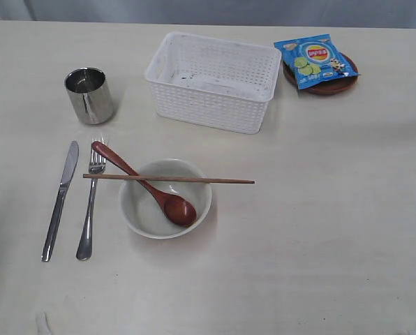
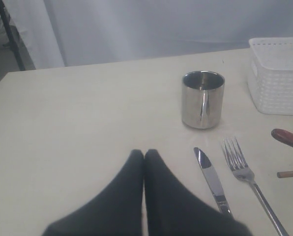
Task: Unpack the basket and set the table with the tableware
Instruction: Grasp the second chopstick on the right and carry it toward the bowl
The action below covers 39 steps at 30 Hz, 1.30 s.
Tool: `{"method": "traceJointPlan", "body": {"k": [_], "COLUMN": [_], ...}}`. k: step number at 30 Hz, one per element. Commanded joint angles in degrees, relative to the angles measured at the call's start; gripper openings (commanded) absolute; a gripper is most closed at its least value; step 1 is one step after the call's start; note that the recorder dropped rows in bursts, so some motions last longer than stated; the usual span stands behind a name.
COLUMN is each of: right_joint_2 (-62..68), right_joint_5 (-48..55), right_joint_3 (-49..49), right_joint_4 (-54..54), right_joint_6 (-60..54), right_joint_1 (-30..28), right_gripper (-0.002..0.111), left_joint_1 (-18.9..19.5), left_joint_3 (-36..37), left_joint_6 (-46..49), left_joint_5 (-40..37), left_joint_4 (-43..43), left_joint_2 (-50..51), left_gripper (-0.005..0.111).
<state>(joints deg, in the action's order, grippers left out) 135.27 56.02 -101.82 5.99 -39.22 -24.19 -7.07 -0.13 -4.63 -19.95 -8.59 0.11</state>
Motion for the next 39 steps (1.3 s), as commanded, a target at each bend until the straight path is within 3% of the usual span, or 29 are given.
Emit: {"method": "traceJointPlan", "body": {"k": [1,10,15,24,36,39], "right_joint_2": [-1.39,-13.83,-20.54,-29.50,-31.83,-29.34], "right_joint_5": [1.31,1.53,3.59,8.75,11.91,11.91], "right_joint_3": [0.62,0.62,0.62,0.62,0.62,0.75], "right_joint_4": [5.35,30.01,37.00,33.04,2.47,-4.10], "right_joint_6": [-0.29,-4.34,-7.16,-9.75,-0.93,3.56], "right_joint_1": [-0.21,0.36,6.44,28.71,66.76,72.90], "right_gripper": [-0.001,-0.001,-0.001,-0.001,-0.001,-0.001], "left_joint_1": [-0.29,-0.29,-0.29,-0.29,-0.29,-0.29], "left_joint_3": [0.13,0.13,0.13,0.13,0.13,0.13], "left_joint_6": [-0.13,-0.13,-0.13,-0.13,-0.13,-0.13], "left_joint_5": [0.03,0.03,0.03,0.03,0.03,0.03], "left_joint_4": [0.06,0.06,0.06,0.06,-0.17,-0.17], "left_joint_2": [-0.11,-0.11,-0.11,-0.11,-0.11,-0.11], "left_gripper": [0.000,0.000,0.000,0.000,0.000,0.000]}}
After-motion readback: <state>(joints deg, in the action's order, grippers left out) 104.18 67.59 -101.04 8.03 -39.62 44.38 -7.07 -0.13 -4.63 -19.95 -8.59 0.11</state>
